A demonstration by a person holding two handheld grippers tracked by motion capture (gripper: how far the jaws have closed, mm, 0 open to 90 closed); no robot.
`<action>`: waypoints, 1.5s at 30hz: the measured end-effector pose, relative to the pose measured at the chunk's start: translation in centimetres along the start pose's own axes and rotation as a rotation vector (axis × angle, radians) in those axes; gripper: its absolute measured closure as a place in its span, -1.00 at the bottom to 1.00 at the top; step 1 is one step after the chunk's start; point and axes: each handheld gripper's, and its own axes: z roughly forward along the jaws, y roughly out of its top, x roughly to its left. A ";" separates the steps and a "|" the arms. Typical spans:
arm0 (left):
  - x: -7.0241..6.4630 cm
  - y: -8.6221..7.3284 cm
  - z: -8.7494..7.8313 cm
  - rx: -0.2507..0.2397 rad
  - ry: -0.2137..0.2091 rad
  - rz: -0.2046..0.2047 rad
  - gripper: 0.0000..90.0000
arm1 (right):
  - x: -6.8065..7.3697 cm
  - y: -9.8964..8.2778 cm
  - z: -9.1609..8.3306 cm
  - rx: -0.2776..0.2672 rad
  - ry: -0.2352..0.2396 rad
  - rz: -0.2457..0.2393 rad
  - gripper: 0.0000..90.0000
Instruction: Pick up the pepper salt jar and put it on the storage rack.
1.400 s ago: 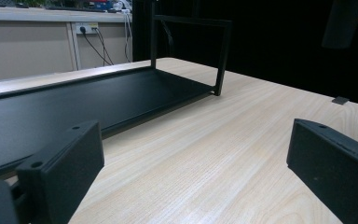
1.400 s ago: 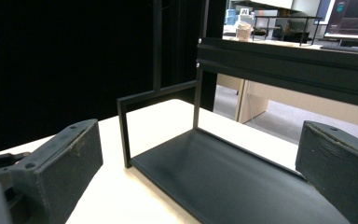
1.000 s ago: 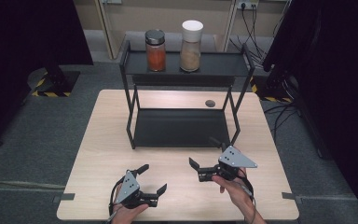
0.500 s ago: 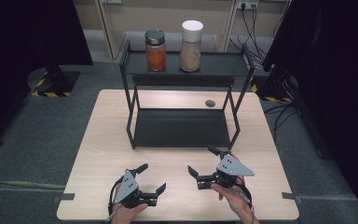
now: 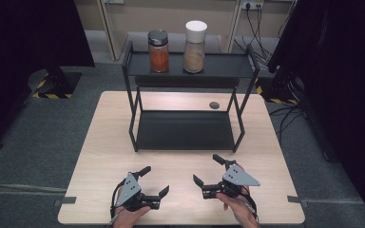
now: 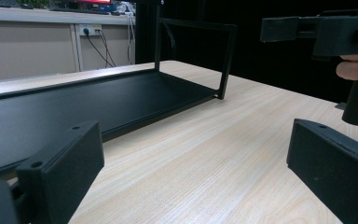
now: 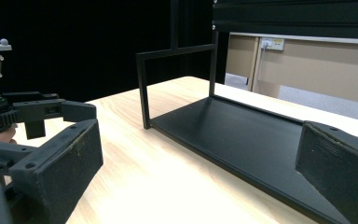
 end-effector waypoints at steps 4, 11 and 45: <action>0.1 0.0 0.0 -0.002 0.004 -0.001 -0.93 | -0.1 -0.3 -0.2 0.002 0.004 0.007 -0.98; 0.1 -0.1 0.0 0.000 0.007 -0.005 -0.93 | -0.1 -0.9 -0.4 0.017 0.006 0.006 -0.98; 0.0 -0.1 0.0 -0.007 0.016 0.000 -0.93 | -0.4 -2.2 -1.2 0.031 -0.007 0.021 -0.98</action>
